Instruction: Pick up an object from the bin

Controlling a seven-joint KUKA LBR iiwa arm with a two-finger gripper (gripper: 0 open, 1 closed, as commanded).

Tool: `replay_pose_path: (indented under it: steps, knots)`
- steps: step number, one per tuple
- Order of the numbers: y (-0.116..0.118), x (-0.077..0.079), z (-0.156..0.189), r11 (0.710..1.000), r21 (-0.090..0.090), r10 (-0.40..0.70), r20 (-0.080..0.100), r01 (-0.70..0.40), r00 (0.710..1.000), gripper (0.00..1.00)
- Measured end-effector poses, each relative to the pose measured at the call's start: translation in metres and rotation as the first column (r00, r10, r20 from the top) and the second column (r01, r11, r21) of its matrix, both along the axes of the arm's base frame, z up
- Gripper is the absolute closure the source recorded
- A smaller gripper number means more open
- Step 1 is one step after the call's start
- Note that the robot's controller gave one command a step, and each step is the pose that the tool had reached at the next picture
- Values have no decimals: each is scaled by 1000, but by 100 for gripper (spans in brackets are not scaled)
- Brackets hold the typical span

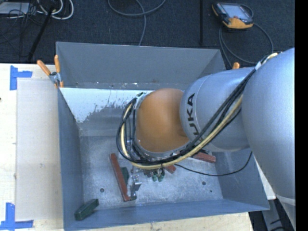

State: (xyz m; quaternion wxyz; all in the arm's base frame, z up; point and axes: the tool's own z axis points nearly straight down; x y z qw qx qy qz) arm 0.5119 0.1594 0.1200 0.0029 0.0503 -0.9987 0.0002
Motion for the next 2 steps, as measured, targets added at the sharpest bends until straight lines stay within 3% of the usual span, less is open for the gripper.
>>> replay_pose_path:
  steps: [1, 2]
  knots:
    - [-11, 8, -16, 995, -1, -98, 2, 98, 995, 0]
    - [-8, 9, -25, 971, 0, 238, 2, -238, 971, 0]
